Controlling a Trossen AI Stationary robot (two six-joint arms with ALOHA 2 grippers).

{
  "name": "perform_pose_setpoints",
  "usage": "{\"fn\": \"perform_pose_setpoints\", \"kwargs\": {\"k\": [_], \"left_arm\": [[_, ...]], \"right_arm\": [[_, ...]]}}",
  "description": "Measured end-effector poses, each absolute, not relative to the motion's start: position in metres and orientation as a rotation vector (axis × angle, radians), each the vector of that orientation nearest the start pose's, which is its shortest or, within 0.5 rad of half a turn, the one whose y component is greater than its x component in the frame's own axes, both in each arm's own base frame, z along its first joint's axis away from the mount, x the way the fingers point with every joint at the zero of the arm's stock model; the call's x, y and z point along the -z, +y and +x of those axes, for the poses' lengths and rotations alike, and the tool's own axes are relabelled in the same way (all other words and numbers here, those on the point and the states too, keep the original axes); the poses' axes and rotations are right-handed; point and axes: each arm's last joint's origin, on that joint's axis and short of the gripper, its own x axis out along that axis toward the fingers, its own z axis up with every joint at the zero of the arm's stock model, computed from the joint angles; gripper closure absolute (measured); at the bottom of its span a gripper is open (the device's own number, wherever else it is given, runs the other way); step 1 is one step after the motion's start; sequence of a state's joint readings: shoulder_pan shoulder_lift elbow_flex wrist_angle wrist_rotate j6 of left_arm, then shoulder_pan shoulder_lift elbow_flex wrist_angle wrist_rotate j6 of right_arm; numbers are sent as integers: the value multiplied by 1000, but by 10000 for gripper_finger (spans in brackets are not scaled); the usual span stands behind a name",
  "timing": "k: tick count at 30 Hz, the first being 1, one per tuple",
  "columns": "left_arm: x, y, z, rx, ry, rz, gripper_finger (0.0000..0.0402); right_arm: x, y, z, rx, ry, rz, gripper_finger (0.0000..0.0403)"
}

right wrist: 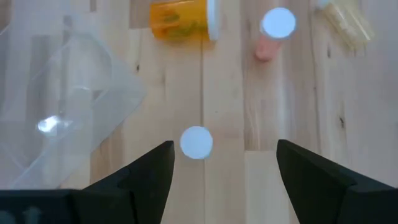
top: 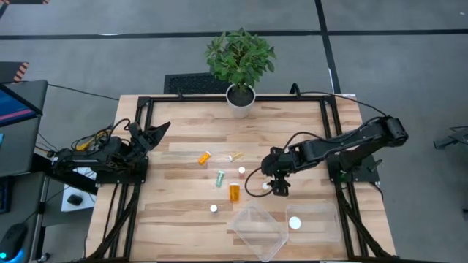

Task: Pick and place medicine bottles into bin by pill shape (circle, oval)
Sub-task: Put the right small orange pill bottle into the right transparent bin

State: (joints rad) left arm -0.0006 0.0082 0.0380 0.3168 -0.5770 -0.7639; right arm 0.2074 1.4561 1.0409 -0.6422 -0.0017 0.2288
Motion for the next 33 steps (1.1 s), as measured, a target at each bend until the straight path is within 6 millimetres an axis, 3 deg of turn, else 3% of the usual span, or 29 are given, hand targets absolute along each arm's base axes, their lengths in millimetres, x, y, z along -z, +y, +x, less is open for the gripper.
{"fn": "perform_pose_setpoints", "kwargs": {"k": [13, 19, 33], "left_arm": [[-200, 15, 87, -412, -493, -827, 171], [-200, 15, 88, -415, -485, -824, 171], [-198, 15, 88, -412, -469, -821, 171]], "right_arm": [[-204, 87, 296, -154, 1118, 9, 112], [-190, 89, 300, -145, 1171, 4, 112], [-191, 88, 302, -110, 1145, 11, 123]]}}
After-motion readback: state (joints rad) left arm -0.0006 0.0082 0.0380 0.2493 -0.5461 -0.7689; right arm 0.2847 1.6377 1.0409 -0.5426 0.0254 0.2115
